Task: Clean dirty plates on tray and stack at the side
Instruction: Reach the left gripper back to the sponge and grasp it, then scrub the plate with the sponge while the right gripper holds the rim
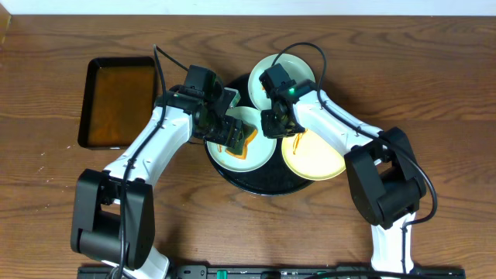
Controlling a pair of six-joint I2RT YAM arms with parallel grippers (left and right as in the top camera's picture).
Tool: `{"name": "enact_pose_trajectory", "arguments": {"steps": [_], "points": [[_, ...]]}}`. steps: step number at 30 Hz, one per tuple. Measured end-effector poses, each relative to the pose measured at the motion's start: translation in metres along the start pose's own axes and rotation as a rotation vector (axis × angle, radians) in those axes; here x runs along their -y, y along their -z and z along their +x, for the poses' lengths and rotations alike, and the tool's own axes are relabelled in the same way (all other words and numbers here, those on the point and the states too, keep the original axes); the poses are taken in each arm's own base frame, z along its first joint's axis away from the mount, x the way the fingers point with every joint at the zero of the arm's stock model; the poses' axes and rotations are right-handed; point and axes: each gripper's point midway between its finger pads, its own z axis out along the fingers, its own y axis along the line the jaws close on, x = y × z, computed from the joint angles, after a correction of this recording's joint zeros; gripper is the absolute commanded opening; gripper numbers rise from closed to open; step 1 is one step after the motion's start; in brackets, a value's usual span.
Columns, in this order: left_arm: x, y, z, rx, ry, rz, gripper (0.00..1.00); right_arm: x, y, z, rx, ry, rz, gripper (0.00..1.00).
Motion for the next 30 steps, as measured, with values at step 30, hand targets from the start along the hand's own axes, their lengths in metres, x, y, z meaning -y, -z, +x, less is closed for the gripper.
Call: {"name": "enact_pose_trajectory", "arguments": {"steps": [30], "points": [[0.026,-0.009,0.006,-0.032,-0.068,0.015,0.66,-0.004,-0.005,-0.01,0.057,0.241,-0.016,0.01]]}}
